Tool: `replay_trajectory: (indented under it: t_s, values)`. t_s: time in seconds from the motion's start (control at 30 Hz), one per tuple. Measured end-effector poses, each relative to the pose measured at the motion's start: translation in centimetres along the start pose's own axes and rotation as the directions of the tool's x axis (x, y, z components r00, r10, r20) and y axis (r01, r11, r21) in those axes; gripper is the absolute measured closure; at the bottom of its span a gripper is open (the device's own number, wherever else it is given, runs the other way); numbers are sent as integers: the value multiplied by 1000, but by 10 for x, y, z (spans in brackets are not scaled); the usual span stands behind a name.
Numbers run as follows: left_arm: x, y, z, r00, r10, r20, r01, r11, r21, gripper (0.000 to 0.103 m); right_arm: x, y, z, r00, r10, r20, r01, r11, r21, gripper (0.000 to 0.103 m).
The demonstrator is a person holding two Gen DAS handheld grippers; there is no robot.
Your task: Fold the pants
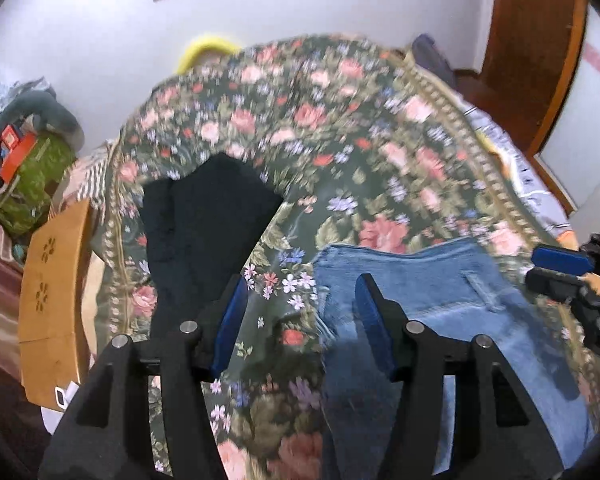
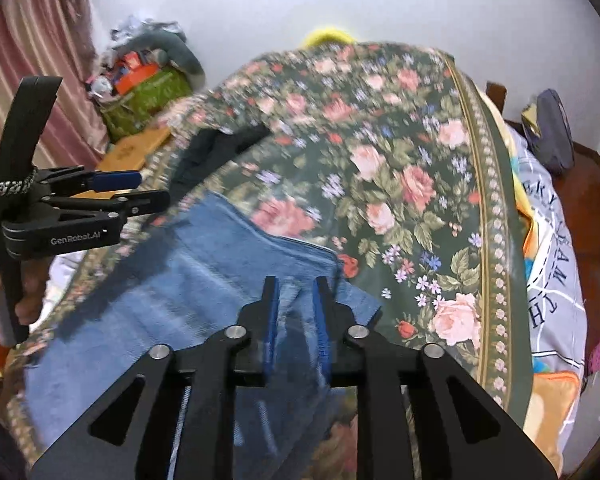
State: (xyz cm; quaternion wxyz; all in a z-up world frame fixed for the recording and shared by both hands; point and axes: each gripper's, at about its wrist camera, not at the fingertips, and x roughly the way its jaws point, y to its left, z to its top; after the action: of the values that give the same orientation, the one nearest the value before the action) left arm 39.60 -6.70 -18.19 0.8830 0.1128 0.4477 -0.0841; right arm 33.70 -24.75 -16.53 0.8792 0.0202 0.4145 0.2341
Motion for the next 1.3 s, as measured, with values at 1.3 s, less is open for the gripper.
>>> replay_trajectory:
  t_s: [1.3]
  values:
    - [-77,53,-120,993,-110,-44,104,987,-123,32,-59,10,-100,998,-41,-55,47,993,111,34]
